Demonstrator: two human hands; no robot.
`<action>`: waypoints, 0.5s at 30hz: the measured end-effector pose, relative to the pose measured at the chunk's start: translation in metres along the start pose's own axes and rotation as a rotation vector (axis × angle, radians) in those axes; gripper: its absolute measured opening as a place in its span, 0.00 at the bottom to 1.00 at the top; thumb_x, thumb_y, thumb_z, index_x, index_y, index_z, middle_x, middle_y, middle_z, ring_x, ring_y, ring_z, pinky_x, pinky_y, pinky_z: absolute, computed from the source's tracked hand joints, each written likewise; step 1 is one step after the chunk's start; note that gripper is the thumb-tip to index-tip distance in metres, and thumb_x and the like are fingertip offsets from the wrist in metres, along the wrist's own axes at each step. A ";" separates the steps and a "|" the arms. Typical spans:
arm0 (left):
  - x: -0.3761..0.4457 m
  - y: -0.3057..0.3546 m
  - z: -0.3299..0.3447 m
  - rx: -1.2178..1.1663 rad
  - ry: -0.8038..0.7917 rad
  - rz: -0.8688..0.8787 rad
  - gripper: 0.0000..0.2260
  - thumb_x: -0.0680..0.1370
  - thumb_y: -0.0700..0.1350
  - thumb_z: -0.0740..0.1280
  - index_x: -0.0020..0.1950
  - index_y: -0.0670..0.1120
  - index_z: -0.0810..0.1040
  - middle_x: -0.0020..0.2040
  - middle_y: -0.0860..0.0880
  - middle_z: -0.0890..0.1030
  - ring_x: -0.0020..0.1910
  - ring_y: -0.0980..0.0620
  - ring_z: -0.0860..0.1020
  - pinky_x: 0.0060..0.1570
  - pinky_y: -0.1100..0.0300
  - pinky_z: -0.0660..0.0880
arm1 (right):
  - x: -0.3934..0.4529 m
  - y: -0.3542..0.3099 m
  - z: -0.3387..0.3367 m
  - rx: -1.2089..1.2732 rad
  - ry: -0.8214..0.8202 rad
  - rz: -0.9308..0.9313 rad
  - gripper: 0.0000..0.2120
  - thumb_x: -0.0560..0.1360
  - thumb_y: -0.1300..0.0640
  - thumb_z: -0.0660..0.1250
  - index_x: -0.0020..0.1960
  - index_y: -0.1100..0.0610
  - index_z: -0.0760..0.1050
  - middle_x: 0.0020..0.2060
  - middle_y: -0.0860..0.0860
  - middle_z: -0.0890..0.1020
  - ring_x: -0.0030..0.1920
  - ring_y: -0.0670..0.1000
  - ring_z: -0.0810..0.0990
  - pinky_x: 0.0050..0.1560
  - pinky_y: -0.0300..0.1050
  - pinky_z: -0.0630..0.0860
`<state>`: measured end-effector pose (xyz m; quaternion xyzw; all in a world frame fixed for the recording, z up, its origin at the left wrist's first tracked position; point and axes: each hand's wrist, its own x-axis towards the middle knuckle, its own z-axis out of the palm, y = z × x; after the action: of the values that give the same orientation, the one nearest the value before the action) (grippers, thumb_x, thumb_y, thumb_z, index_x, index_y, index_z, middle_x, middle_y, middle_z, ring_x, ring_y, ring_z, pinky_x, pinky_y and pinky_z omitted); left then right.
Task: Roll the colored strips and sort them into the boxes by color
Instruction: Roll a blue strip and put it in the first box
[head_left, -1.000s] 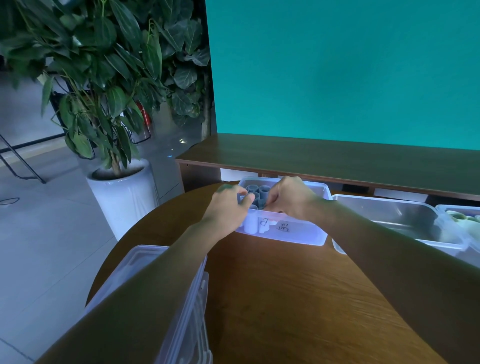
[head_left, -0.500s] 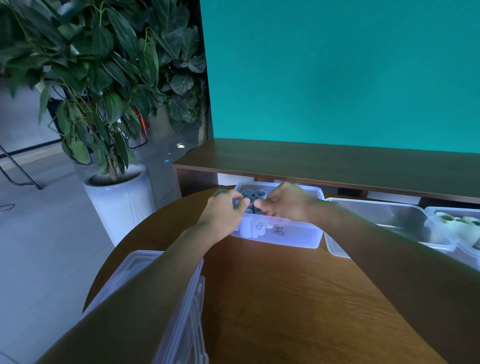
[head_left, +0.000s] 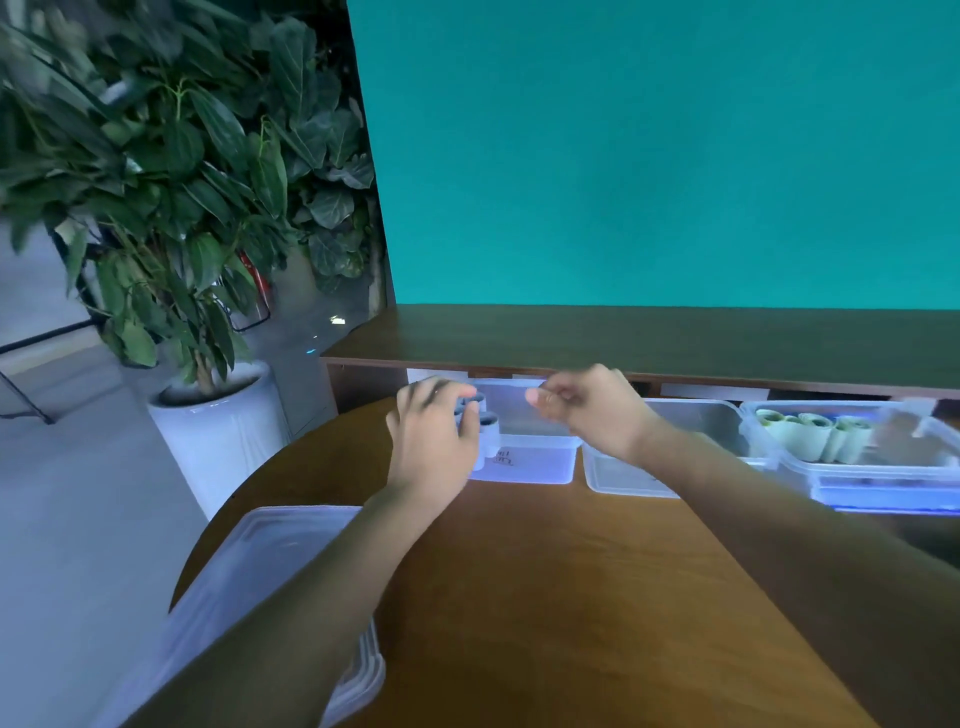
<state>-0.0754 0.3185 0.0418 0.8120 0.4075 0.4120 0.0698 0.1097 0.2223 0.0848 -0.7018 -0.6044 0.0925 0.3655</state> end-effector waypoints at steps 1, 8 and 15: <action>-0.011 0.011 0.003 -0.032 0.014 0.032 0.08 0.81 0.46 0.65 0.58 0.50 0.81 0.61 0.52 0.78 0.63 0.47 0.70 0.60 0.49 0.68 | -0.014 0.004 -0.006 0.015 0.015 0.009 0.18 0.81 0.43 0.66 0.44 0.57 0.83 0.39 0.55 0.85 0.40 0.53 0.80 0.46 0.46 0.78; -0.106 0.094 0.046 -0.258 -0.090 0.165 0.08 0.79 0.46 0.65 0.56 0.50 0.80 0.55 0.53 0.81 0.55 0.47 0.77 0.56 0.46 0.75 | -0.149 0.045 -0.032 0.117 0.065 0.120 0.15 0.81 0.45 0.67 0.41 0.54 0.81 0.35 0.51 0.84 0.39 0.53 0.83 0.37 0.45 0.77; -0.177 0.184 0.080 -0.510 -0.417 0.014 0.13 0.80 0.46 0.69 0.64 0.52 0.79 0.59 0.53 0.82 0.57 0.54 0.79 0.63 0.55 0.75 | -0.266 0.083 -0.055 -0.118 0.360 0.167 0.11 0.81 0.51 0.67 0.42 0.53 0.81 0.31 0.41 0.78 0.34 0.41 0.77 0.37 0.29 0.68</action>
<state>0.0355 0.0881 -0.0355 0.8381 0.2624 0.3260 0.3500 0.1387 -0.0435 -0.0111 -0.7750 -0.4732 -0.0401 0.4170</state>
